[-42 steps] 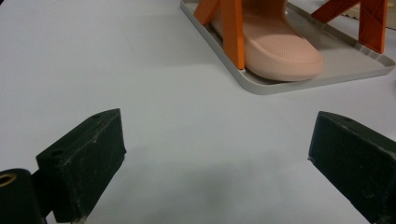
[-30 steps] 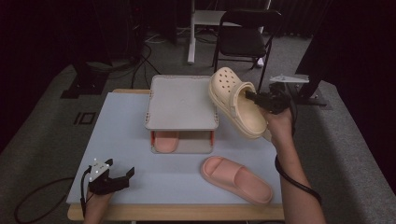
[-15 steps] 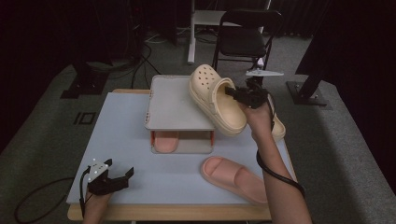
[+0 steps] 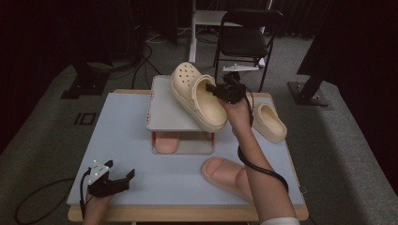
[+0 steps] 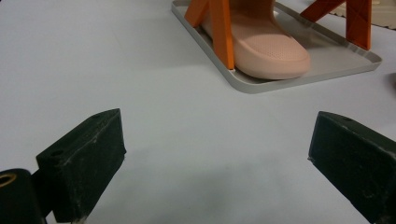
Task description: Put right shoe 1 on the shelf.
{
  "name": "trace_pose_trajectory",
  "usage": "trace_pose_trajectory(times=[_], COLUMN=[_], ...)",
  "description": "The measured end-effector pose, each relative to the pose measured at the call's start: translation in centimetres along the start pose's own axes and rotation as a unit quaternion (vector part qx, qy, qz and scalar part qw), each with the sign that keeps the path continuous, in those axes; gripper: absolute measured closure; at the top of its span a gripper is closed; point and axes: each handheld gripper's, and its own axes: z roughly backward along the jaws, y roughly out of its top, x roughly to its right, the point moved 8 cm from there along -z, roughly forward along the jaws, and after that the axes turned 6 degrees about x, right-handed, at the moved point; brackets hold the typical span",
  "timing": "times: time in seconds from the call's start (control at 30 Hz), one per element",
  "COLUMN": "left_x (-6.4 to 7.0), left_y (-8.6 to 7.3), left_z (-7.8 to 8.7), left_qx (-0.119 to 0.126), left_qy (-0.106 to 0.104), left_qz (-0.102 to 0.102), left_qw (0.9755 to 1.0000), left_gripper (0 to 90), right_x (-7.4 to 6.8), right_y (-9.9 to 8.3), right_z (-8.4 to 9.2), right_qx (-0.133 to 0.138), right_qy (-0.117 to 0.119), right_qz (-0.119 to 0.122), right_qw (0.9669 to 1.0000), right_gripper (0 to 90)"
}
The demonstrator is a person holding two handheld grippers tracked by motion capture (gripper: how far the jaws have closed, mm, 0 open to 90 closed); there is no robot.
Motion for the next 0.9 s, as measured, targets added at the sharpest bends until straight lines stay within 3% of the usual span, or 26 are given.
trace_pose_trajectory(times=[0.47, 0.9], left_x=[0.0, 0.0], left_y=[0.3, 0.5], left_z=[0.3, 0.6], left_qx=[0.007, 0.013], left_qy=[-0.001, -0.002], left_qz=[-0.003, -0.012], left_qw=[1.0000, 0.9999], left_gripper=[3.5, 3.5], right_x=[-1.9, -3.9], right_y=[0.5, 0.7], right_z=[-3.8, -6.9], right_qx=[0.006, -0.010], right_qy=[-0.002, -0.017], right_qz=[-0.018, -0.008], right_qw=[0.9998, 0.9998], right_gripper=[77.3, 77.2])
